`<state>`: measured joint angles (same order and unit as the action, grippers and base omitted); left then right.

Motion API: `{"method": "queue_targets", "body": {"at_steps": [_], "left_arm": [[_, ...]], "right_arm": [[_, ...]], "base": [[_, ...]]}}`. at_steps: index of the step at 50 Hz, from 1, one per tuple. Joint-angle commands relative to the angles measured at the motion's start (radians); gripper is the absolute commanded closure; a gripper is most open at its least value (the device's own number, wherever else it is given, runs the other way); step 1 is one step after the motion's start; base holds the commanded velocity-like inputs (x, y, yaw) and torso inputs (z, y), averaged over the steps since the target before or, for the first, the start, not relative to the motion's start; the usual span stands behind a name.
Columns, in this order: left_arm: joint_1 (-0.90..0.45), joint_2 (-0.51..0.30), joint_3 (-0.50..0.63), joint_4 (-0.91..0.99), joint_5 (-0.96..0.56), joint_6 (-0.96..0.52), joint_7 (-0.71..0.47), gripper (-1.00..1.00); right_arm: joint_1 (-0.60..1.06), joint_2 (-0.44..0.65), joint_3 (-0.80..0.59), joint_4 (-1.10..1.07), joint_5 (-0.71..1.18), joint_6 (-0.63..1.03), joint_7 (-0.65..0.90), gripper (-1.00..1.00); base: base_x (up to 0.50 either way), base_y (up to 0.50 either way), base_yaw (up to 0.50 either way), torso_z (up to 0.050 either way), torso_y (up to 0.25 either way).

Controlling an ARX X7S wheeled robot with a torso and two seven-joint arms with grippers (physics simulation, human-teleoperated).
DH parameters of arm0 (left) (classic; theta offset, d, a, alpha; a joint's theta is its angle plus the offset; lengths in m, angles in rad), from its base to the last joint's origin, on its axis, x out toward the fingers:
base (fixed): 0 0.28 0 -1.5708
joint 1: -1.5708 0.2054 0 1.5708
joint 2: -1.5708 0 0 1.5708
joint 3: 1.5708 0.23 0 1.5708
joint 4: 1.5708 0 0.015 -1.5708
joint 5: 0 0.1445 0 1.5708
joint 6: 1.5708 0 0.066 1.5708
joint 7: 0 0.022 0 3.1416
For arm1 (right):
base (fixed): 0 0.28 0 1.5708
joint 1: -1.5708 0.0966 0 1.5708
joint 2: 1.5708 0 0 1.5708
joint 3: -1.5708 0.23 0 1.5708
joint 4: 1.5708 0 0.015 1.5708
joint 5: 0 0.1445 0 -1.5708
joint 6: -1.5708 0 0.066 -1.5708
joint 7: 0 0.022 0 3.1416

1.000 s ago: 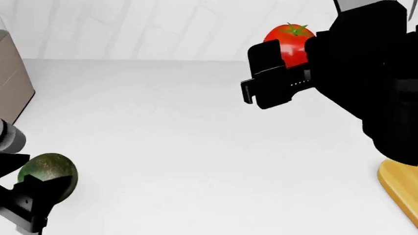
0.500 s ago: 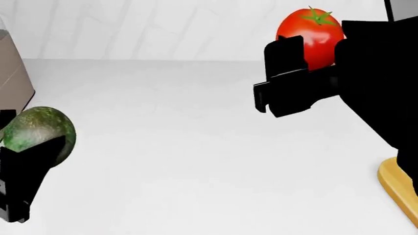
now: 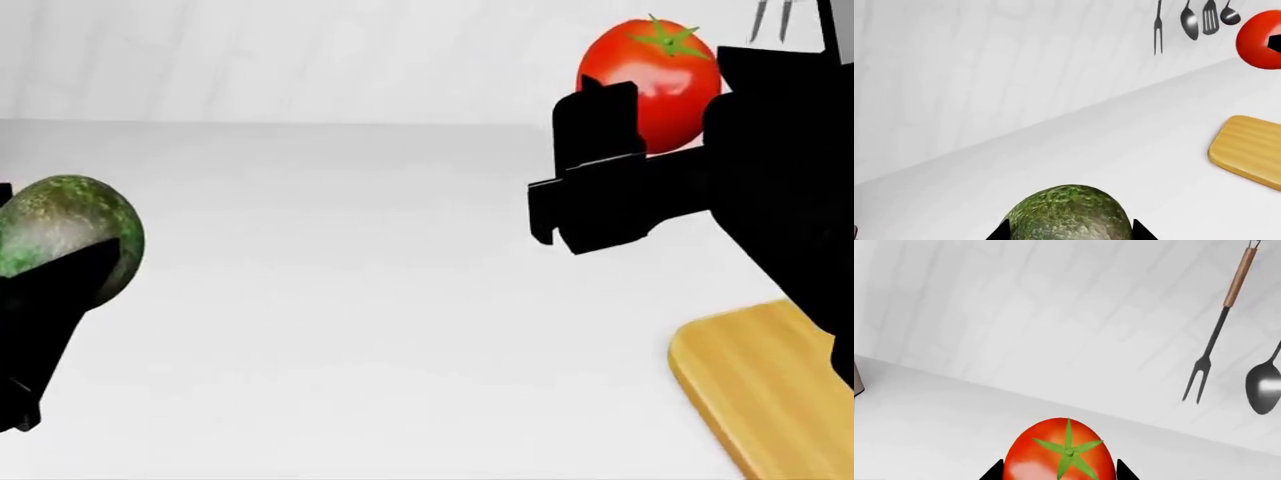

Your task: Place the avocado, onion, tomato and bell pepper on the cutting board.

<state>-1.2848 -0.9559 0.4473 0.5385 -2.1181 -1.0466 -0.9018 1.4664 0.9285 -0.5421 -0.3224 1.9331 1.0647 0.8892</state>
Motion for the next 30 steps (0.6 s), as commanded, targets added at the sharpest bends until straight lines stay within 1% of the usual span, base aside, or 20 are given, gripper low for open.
{"method": "queue_targets", "body": {"at_steps": [1, 14, 30], "left_arm": [[-0.011, 0.005, 0.008, -0.005, -0.014, 0.014, -0.015, 1.0], [0.011, 0.017, 0.01, -0.005, 0.017, 0.015, 0.01, 1.0], [-0.033, 0.02, 0.028, -0.006, -0.014, 0.011, -0.014, 1.0]], "right_arm": [[0.01, 0.001, 0.002, 0.0, -0.011, 0.009, -0.001, 1.0], [-0.013, 0.013, 0.007, -0.01, -0.027, -0.005, -0.011, 1.0], [-0.038, 0.042, 0.024, -0.032, -0.015, -0.027, -0.014, 1.0]], "base": [[0.0, -0.29, 0.0, 0.0, 0.0], [0.0, -0.29, 0.0, 0.0, 0.0], [0.0, -0.29, 0.0, 0.0, 0.001]]}}
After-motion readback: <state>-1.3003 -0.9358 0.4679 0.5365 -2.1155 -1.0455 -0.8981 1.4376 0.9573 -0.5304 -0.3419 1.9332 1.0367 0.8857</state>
